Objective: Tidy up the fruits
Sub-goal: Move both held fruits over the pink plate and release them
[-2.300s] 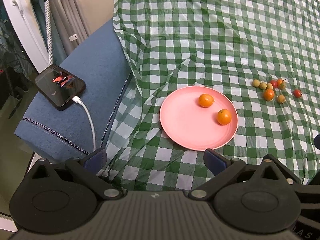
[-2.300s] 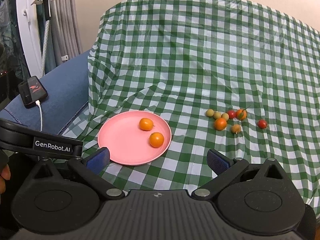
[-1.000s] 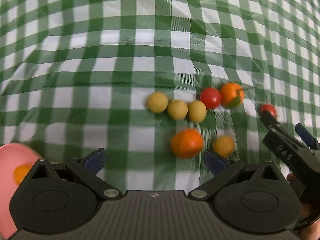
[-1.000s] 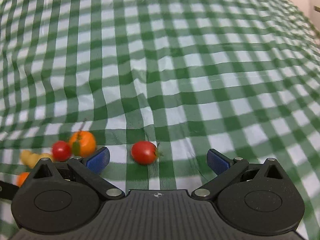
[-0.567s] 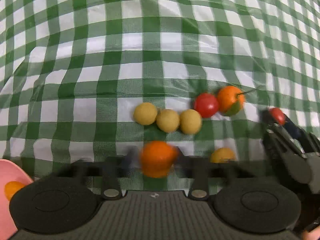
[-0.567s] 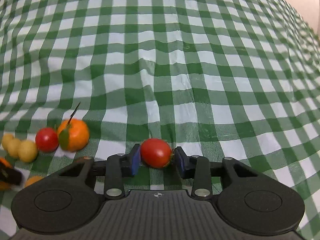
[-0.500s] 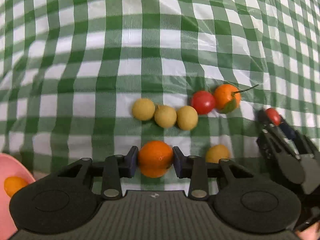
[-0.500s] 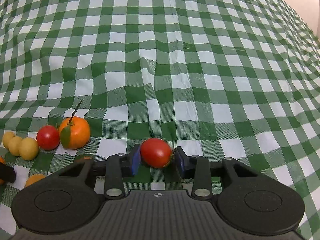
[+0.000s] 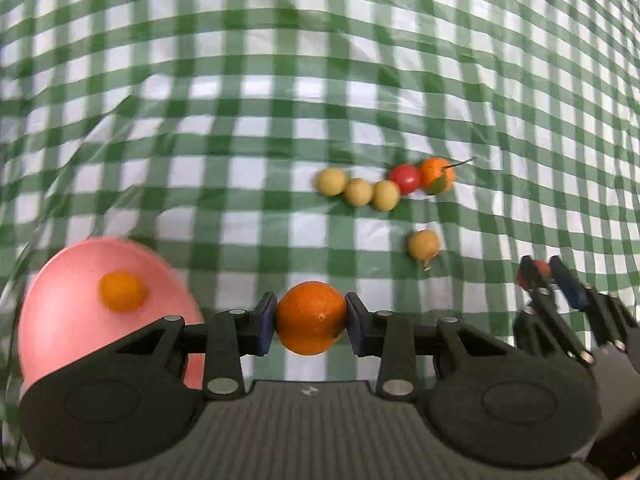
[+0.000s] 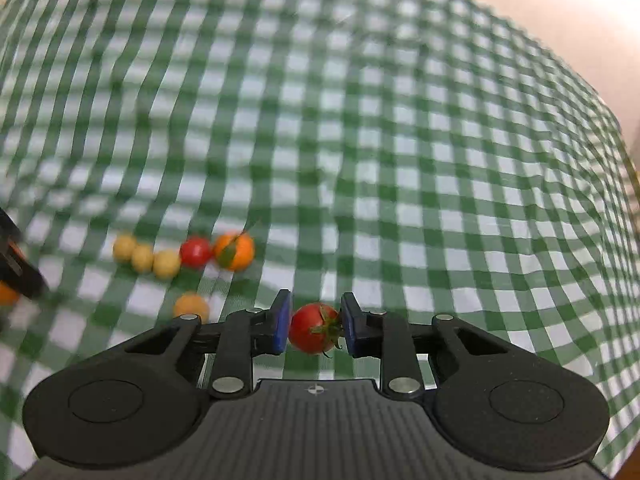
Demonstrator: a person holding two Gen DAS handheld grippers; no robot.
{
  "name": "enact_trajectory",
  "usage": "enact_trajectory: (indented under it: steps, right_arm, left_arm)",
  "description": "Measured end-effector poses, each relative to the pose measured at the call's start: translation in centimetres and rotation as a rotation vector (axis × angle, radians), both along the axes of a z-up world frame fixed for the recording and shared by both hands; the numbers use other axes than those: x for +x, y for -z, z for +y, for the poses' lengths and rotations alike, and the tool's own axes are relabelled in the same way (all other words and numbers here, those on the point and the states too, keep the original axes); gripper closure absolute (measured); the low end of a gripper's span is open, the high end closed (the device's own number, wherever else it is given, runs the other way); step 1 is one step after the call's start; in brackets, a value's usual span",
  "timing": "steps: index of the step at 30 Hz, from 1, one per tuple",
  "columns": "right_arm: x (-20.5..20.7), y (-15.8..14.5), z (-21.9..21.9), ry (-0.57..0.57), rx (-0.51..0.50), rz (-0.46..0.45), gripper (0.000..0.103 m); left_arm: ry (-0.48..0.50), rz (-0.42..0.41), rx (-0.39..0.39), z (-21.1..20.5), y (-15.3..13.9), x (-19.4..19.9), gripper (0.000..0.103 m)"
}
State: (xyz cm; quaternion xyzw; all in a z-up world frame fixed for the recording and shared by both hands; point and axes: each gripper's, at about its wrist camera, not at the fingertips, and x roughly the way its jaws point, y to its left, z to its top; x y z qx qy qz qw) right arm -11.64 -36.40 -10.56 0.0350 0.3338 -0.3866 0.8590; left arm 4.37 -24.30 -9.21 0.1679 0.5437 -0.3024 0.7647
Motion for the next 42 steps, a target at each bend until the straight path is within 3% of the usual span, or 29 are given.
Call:
enact_trajectory:
  steps: [2,5,12,17,28,42]
  right_arm:
    - [0.4,0.5,-0.4,0.034,0.038,0.030,0.076]
    - [0.0,-0.4,1.2,0.021,0.015,0.027,0.076]
    - [-1.7,-6.2,5.0,-0.024,0.001,-0.103,0.076]
    - [-1.8,-9.0,9.7,-0.148,-0.024,-0.142,0.076]
    - [2.3,-11.4,20.9,-0.426,0.037,-0.125,0.076]
    - [7.0,-10.2,26.6,-0.521,0.053,-0.004,0.077]
  left_arm:
    - [-0.033,0.011,-0.003,1.6,-0.6,0.1,0.063]
    - [-0.052,0.011,-0.050,3.8,-2.5,0.7,0.063]
    - [-0.090,-0.037,-0.094,9.2,-7.0,1.9,0.063]
    - [-0.154,-0.070,-0.136,14.4,-8.6,2.4,0.063]
    - [-0.196,-0.089,-0.128,22.2,-7.7,2.8,0.063]
    - [-0.223,-0.073,-0.146,27.2,-5.6,4.1,0.063]
